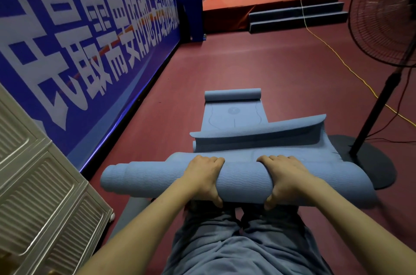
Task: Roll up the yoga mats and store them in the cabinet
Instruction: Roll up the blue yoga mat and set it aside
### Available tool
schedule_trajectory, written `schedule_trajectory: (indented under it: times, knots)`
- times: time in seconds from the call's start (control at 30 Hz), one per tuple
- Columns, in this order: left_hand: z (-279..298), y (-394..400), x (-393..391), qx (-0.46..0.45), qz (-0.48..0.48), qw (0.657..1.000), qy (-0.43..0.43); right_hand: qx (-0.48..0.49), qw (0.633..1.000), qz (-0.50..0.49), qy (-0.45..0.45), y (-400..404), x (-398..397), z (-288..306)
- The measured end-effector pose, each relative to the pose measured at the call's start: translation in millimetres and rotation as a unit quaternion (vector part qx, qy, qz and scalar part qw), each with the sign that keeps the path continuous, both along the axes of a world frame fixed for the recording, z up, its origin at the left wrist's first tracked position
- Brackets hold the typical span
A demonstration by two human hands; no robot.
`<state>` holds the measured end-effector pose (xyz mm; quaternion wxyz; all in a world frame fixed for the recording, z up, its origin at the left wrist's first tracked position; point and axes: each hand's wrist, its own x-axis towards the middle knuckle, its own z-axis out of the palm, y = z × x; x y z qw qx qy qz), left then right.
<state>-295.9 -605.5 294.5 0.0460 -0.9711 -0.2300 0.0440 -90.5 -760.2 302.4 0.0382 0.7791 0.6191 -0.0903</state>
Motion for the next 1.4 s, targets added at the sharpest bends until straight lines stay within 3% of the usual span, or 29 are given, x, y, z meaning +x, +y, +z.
schedule_trajectory:
  times: [0.5, 0.73, 0.83, 1.1, 1.4]
  knots:
    - [23, -10, -1, -0.055, -0.006, 0.992, 0.111, -0.107, 0.987, -0.005, 0.121, -11, 5, 17]
    - [20, -4, 1, -0.093, 0.016, 0.991, 0.092, 0.089, 0.987, -0.009, 0.133, -32, 0, 7]
    - [17, 0, -3, -0.104, 0.004, 0.993, 0.055, 0.12, 0.986, -0.009, 0.111, -32, -4, 9]
    - [3, -9, -13, -0.019, -0.032, 0.996, -0.076, 0.105, 0.987, -0.058, 0.111, -25, 4, 10]
    - [-15, -13, -9, 0.025, -0.015, 0.999, -0.03, 0.057, 0.996, -0.037, 0.065, -18, 0, 12]
